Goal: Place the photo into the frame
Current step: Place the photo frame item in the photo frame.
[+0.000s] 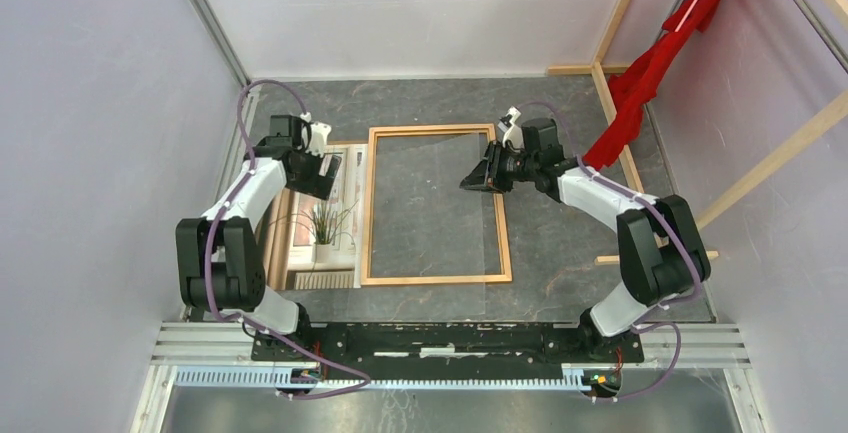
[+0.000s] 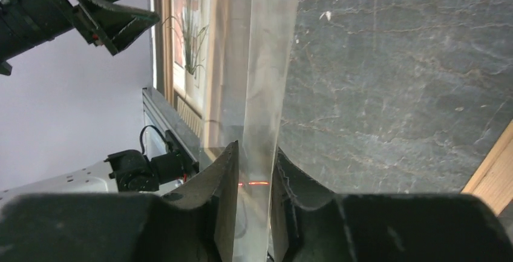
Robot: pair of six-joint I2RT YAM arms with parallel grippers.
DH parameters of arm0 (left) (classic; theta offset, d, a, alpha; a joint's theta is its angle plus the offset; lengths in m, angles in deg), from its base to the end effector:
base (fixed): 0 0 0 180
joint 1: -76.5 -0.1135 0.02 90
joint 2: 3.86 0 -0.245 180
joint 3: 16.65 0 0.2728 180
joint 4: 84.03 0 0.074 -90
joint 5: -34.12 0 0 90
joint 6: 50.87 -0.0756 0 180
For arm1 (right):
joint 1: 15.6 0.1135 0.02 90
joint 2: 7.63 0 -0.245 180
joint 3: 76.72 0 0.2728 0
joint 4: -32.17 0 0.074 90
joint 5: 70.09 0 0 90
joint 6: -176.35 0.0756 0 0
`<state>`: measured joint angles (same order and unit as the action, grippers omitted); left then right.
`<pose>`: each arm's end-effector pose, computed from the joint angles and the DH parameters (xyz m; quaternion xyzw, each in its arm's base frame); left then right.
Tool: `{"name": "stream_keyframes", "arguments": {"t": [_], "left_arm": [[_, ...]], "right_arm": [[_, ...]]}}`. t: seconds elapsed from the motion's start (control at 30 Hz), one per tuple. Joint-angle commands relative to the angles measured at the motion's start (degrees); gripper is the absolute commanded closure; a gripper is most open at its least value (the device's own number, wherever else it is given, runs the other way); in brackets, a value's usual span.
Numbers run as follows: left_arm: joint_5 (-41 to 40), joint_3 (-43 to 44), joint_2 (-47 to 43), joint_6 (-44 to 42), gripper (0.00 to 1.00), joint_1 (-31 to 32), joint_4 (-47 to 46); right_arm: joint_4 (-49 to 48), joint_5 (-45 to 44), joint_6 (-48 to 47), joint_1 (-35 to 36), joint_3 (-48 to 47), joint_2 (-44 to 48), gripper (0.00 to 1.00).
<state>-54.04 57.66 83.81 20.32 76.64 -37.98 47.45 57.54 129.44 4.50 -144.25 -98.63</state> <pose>0.3516 -0.0033 0.1665 0.1629 0.9506 0.0275 0.2628 0.3400 0.1736 0.1660 0.0334 0.8641 0.4622 0.1963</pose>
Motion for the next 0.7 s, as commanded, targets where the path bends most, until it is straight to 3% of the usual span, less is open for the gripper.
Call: {"name": "stream_keyframes", "arguments": {"t": [0.0,0.07,0.17,0.3,0.67], "left_arm": [[2.9,-2.0,-2.1,-2.9,0.00,1.3,-1.0],[2.9,-2.6,-1.9,-2.7,0.00,2.1,-1.0],[2.1,-3.5,-1.7,-2.5,0.00,3.5,-1.7],[2.0,-4.1,-1.8,-2.2,0.00,4.3,-2.1],[1.0,-9.5,-2.9,-2.3,0.00,8.4,-3.9]], "right_arm": [[-4.9,0.2,-1.3,-0.4,0.7,-2.6,0.61],[-4.1,-0.2,-1.7,-0.4,1.5,-2.9,0.44],[-0.5,-1.1,-3.4,-0.3,2.7,-2.5,0.33],[3.1,-2.0,-5.5,-0.3,5.1,-0.4,0.27],[1.4,-2.6,-4.5,-0.2,13.7,1.3,0.17]]}}
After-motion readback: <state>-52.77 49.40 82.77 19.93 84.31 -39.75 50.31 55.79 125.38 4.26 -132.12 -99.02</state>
